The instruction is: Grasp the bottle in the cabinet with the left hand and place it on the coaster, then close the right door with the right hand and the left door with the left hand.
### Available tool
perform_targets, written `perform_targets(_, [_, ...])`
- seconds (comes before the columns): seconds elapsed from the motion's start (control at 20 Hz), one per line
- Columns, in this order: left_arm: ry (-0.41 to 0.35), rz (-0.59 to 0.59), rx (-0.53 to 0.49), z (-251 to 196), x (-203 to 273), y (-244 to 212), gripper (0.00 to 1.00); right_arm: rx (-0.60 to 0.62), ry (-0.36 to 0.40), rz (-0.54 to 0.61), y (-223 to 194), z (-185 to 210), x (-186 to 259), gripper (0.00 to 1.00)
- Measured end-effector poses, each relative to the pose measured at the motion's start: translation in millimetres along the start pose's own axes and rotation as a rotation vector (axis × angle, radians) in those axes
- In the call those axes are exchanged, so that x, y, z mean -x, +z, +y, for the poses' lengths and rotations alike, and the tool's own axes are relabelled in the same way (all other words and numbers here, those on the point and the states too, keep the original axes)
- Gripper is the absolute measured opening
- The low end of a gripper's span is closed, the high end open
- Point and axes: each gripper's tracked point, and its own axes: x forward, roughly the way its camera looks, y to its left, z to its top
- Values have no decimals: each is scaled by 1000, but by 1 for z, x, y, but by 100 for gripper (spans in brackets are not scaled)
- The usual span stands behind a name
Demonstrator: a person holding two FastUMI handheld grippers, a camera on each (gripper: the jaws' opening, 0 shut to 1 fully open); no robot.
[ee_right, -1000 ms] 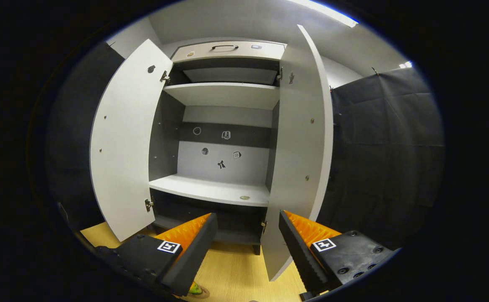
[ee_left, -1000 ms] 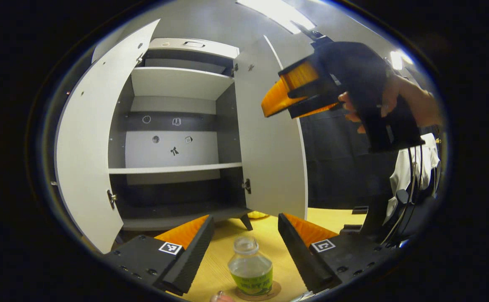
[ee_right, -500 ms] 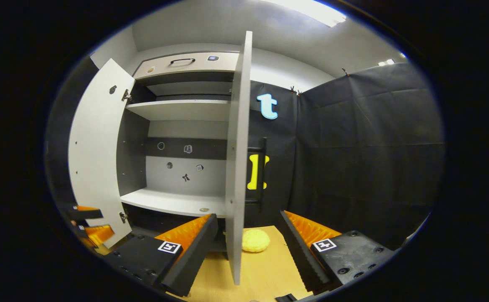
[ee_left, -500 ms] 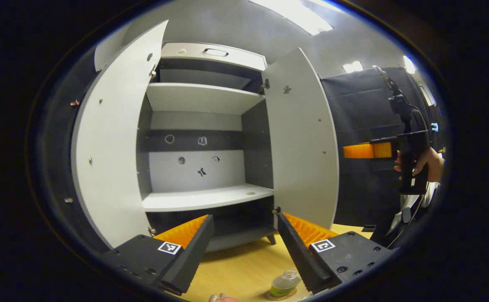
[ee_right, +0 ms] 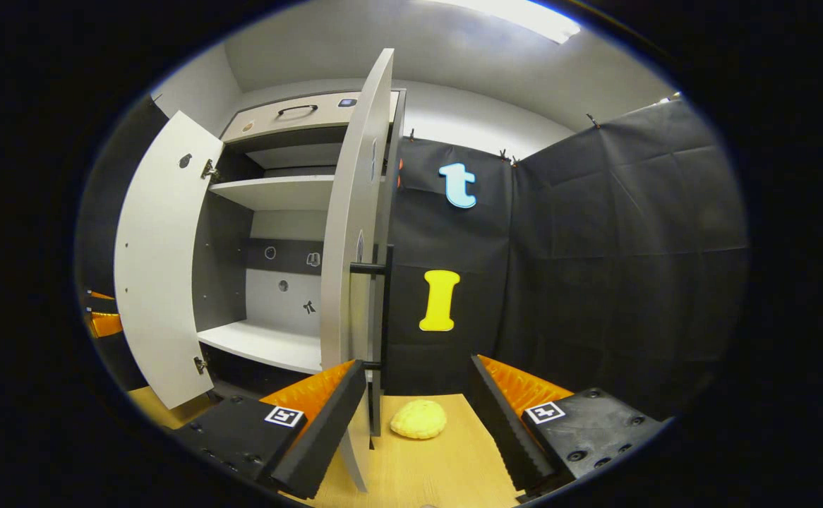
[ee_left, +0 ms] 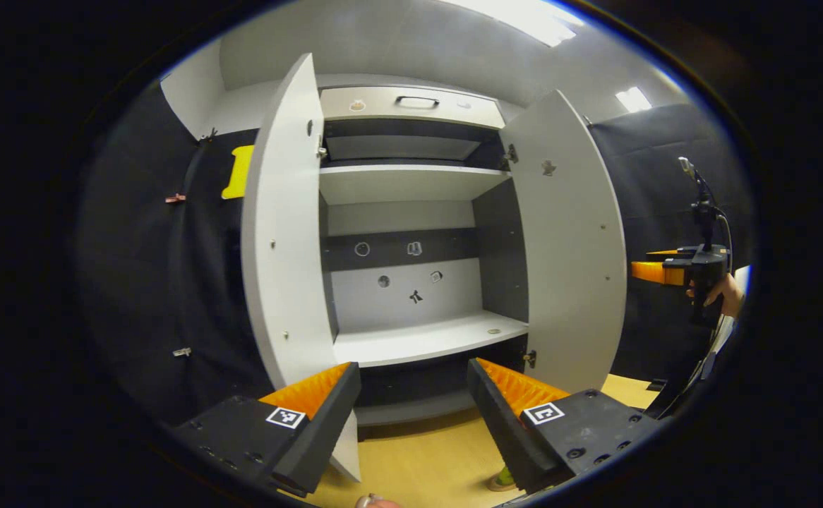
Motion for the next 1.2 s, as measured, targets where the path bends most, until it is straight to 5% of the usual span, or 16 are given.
perform_targets(0.3, [200,28,-22,47,42,2,96,-45,136,26,-5,9,-11,95])
perform_targets(0.55, [296,50,5,69,62,-3,96,-68,225,28,-6,31,-13,96])
perform_targets(1.2, [268,37,10,122,25,3,96,-58,245,29,-4,84,-19,96])
